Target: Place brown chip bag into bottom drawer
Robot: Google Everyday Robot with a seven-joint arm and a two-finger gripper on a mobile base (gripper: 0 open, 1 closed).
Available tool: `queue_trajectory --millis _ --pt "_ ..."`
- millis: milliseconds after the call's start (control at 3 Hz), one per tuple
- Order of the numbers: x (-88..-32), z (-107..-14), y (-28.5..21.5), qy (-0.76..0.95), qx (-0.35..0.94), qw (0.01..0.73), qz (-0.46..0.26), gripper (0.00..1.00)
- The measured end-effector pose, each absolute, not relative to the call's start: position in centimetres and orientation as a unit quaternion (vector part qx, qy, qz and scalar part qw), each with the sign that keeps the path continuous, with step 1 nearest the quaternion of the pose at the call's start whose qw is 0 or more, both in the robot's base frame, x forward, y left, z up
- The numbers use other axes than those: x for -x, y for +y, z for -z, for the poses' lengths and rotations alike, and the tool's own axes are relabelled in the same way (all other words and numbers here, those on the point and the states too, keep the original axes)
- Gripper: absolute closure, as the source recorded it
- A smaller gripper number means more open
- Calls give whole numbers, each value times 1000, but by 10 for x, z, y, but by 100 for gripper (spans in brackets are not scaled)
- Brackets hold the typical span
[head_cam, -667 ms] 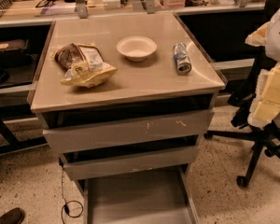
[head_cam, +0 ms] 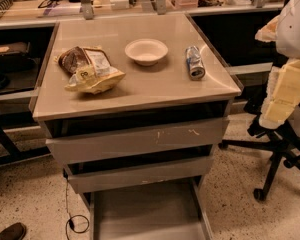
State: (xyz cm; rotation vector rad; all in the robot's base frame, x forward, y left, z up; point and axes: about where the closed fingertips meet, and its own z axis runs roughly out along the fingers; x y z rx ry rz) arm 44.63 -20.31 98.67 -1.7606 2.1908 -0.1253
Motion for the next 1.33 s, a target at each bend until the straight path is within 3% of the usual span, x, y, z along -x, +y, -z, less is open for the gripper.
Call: queue_trajectory --millis 1000,1333 --pt "-514 -992 -89 696 700 157 35 0" --pt "-517 -993 -86 693 701 164 36 0"
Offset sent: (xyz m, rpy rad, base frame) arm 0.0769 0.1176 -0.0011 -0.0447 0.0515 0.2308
